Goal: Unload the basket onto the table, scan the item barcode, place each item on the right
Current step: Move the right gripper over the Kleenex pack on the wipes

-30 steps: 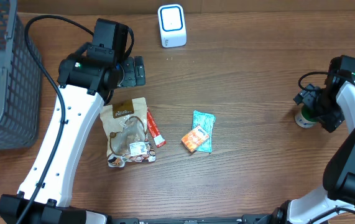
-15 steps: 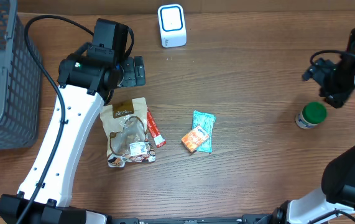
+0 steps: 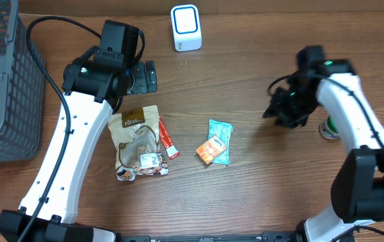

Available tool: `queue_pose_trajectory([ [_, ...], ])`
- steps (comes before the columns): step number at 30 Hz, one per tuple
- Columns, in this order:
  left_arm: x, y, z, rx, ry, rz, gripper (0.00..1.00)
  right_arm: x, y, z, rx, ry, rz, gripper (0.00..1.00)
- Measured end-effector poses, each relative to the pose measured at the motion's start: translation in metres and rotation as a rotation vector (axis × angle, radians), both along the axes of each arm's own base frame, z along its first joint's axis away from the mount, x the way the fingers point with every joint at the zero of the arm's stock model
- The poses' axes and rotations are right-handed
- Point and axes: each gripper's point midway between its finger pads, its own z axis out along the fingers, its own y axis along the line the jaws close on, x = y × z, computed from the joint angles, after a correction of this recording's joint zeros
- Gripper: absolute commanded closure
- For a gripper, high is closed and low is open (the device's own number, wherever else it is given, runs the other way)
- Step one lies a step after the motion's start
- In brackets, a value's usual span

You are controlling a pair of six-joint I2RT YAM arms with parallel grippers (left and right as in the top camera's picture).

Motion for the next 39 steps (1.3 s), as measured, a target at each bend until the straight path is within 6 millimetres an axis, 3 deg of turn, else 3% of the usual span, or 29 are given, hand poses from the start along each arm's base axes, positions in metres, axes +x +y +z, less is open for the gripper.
queue_pose_trajectory([
  [1, 0.000, 0.000, 0.000, 0.000, 0.000, 0.000, 0.00, -0.003, 0.006, -0.006, 0.001, 0.012, -0.003, 0.61],
  [2, 0.000, 0.000, 0.000, 0.000, 0.000, 0.000, 0.00, -0.007, 0.012, -0.012, 0.001, 0.023, -0.004, 0.44],
  [4, 0.000, 0.000, 0.000, 0.000, 0.000, 0.000, 0.00, -0.015, 0.026, -0.027, 0.001, 0.041, -0.007, 0.31],
  [6, 0.000, 0.000, 0.000, 0.000, 0.000, 0.000, 0.00, -0.015, 0.034, -0.036, 0.001, 0.027, 0.004, 0.07],
  [7, 0.000, 0.000, 0.000, 0.000, 0.000, 0.000, 0.00, -0.016, 0.037, -0.037, 0.003, 0.029, -0.001, 0.00],
  [11, 0.000, 0.000, 0.000, 0.000, 0.000, 0.000, 0.00, -0.006, 0.045, -0.038, 0.013, -0.016, -0.002, 0.00],
  [14, 0.000, 0.000, 0.000, 0.000, 0.000, 0.000, 0.00, 0.001, 0.046, -0.037, 0.022, -0.044, -0.010, 0.44],
  [16, 0.000, 0.000, 0.000, 0.000, 0.000, 0.000, 0.00, 0.002, 0.049, -0.036, 0.038, -0.044, -0.010, 0.56],
  [19, 0.000, 0.000, 0.000, 0.000, 0.000, 0.000, 0.00, -0.004, 0.052, -0.036, 0.053, -0.013, -0.025, 0.66],
  [26, 0.000, 0.000, 0.000, 0.000, 0.000, 0.000, 0.00, -0.031, 0.069, -0.041, 0.043, 0.107, -0.083, 0.67],
  [36, 0.000, 0.000, 0.000, 0.000, 0.000, 0.000, 0.00, -0.069, 0.118, -0.045, 0.022, 0.168, 0.012, 0.66],
  [39, 0.000, 0.000, 0.000, 0.000, 0.000, 0.000, 0.00, -0.074, 0.121, -0.045, 0.014, 0.182, 0.020, 0.67],
])
